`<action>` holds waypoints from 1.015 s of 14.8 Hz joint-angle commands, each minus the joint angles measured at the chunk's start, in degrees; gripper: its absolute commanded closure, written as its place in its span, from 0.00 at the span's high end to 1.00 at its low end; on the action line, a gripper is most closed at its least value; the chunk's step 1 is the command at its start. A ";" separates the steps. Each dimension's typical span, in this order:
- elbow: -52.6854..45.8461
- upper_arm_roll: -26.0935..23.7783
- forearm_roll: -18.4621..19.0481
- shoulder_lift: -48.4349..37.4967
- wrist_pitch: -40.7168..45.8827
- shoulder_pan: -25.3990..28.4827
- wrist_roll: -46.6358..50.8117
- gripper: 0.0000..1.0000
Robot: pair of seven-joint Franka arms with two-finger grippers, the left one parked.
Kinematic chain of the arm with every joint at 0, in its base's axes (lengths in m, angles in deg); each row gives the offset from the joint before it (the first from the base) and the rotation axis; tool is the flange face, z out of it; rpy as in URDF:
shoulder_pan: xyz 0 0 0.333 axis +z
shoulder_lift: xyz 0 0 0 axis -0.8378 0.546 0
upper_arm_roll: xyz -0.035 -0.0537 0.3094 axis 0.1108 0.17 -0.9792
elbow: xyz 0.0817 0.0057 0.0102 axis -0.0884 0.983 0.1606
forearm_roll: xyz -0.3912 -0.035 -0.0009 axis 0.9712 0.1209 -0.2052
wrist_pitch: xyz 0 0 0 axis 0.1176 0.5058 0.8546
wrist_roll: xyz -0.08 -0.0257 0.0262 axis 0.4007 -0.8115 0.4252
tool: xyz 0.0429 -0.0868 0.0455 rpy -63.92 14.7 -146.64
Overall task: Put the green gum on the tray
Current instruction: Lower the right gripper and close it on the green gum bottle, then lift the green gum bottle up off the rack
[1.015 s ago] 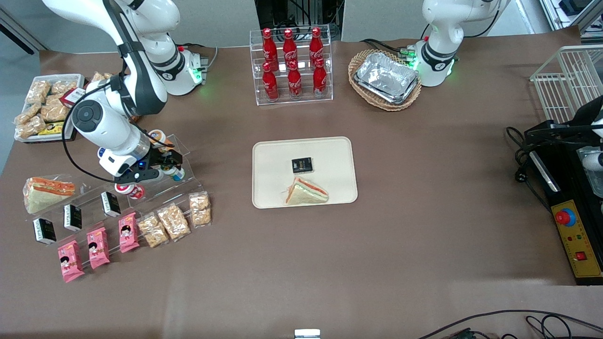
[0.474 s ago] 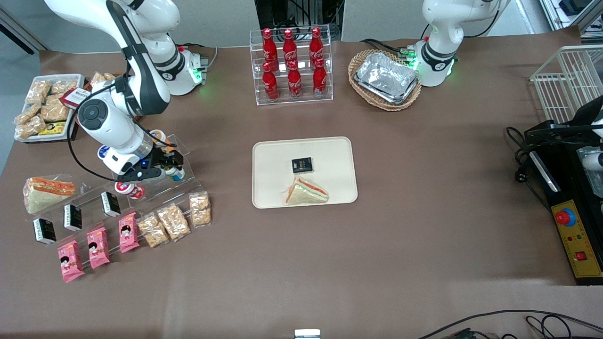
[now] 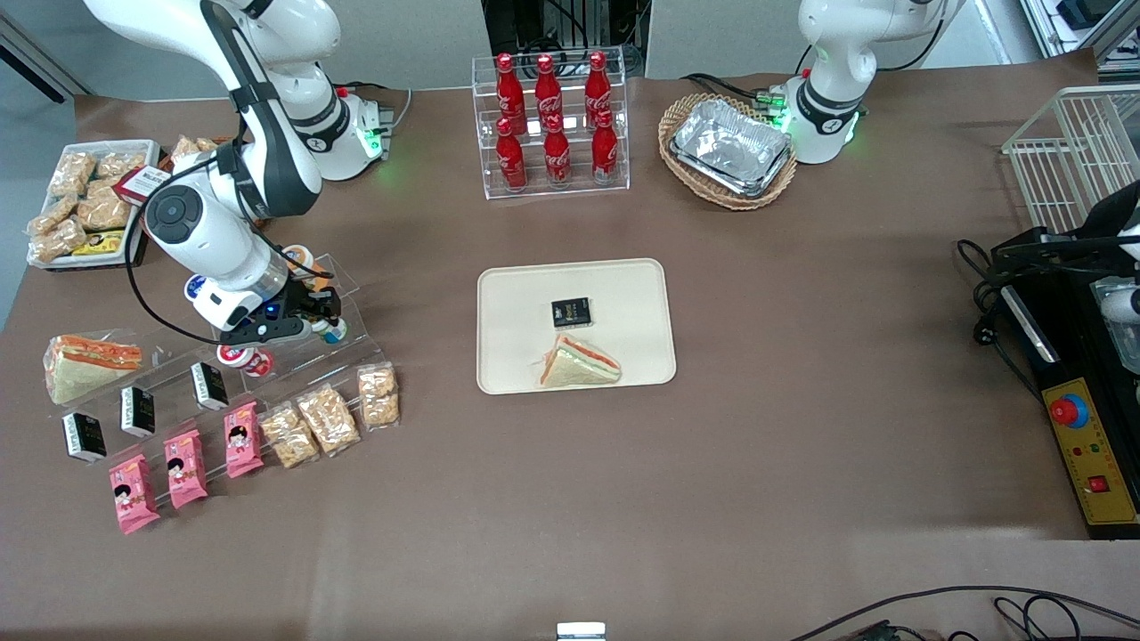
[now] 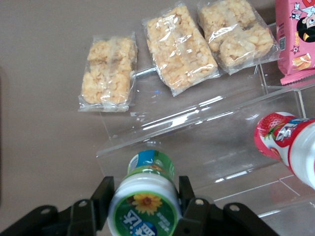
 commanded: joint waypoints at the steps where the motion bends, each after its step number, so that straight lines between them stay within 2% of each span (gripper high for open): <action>1: 0.34 -0.14 0.77 -1.18 -0.97 -0.69 -0.13 0.05; 2: 0.08 -0.14 0.68 -1.53 -0.79 -0.69 0.31 0.00; 6: -2.72 -0.05 0.77 -6.53 5.77 -0.87 0.49 0.00; 9: -14.72 -0.14 0.77 -7.51 22.17 -0.69 1.10 0.00; 11: -22.73 -0.75 0.77 -7.25 31.16 0.01 6.25 0.00; 15: -31.11 -8.82 0.85 -5.76 37.34 -0.16 18.12 0.00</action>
